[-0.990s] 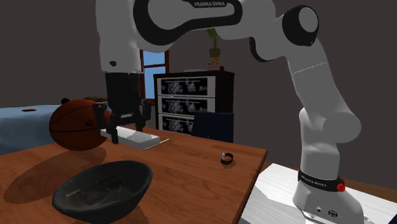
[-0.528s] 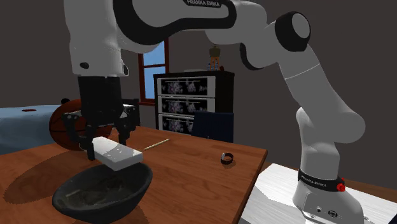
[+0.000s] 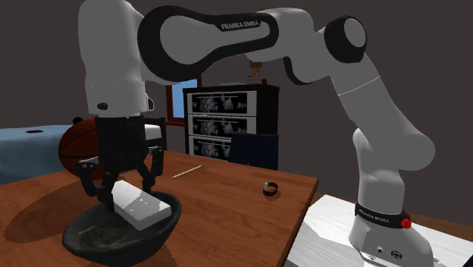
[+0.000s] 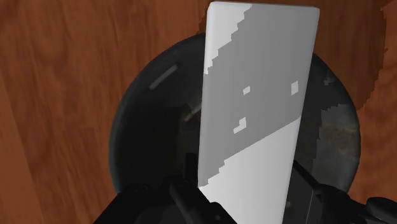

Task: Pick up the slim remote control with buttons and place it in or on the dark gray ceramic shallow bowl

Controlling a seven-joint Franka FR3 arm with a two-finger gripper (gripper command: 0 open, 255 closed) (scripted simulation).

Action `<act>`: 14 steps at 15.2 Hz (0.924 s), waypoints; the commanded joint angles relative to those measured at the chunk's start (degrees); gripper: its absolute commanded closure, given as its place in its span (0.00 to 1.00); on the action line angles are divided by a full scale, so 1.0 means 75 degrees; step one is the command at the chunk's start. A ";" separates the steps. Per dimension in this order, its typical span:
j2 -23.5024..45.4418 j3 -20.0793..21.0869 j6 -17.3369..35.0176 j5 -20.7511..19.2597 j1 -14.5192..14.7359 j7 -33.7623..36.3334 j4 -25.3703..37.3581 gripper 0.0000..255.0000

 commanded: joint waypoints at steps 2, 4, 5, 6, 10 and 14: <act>0.0087 -0.0032 0.0254 -0.0059 0.0003 0.0045 -0.0175 1.00; 0.0098 -0.0036 0.0292 -0.0067 0.0002 0.0051 -0.0205 1.00; 0.0098 -0.0037 0.0292 -0.0067 0.0002 0.0051 -0.0205 1.00; 0.0098 -0.0036 0.0292 -0.0067 0.0002 0.0051 -0.0204 1.00; 0.0099 -0.0036 0.0292 -0.0067 0.0002 0.0051 -0.0204 1.00; 0.0102 -0.0037 0.0291 -0.0069 0.0005 0.0052 -0.0199 0.00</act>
